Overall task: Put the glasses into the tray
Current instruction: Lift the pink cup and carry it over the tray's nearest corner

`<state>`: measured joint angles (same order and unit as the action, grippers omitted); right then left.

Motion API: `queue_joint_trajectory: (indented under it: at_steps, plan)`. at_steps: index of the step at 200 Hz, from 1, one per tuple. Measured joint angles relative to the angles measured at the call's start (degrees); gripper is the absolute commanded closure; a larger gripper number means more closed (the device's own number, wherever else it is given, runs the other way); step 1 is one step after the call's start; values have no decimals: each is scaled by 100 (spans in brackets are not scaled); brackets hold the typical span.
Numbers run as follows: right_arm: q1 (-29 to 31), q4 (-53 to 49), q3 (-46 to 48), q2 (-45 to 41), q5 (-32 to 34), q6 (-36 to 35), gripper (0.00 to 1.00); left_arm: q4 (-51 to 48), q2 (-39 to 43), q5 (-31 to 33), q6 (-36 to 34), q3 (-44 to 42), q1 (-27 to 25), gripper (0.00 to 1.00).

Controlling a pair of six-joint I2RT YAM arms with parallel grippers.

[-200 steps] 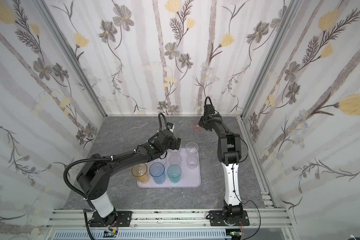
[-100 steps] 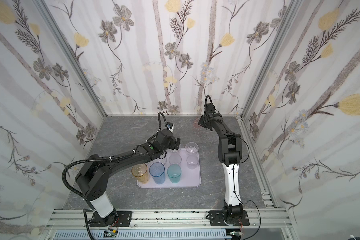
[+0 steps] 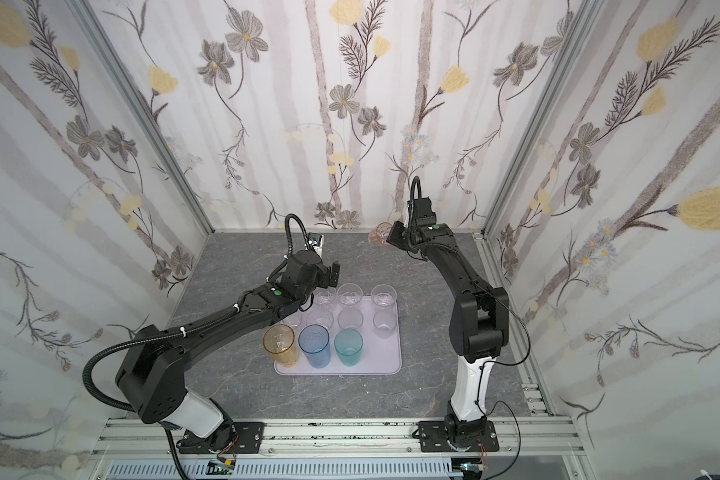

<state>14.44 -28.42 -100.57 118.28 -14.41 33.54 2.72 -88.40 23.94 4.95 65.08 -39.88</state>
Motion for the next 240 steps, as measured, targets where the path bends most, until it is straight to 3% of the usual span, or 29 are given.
queue_joint_trajectory:
  at_steps: [48, 101, 160, 240]
  plan:
    - [487, -175, 802, -992, -361, -356, 97, 0, 782, 66, 0, -413, 120, 0]
    - [850, -1379, 1290, -1904, -295, -1073, 98, -2, 1729, 151, 4, -984, 282, 0]
    - [848, -2623, 2168, -3185, 885, -1523, 98, -140, 2481, 245, -74, -1537, 505, 0]
    - [1401, -3213, 3766, -4232, 1117, -1202, 100, -400, 2771, 269, -151, -1707, 813, 0]
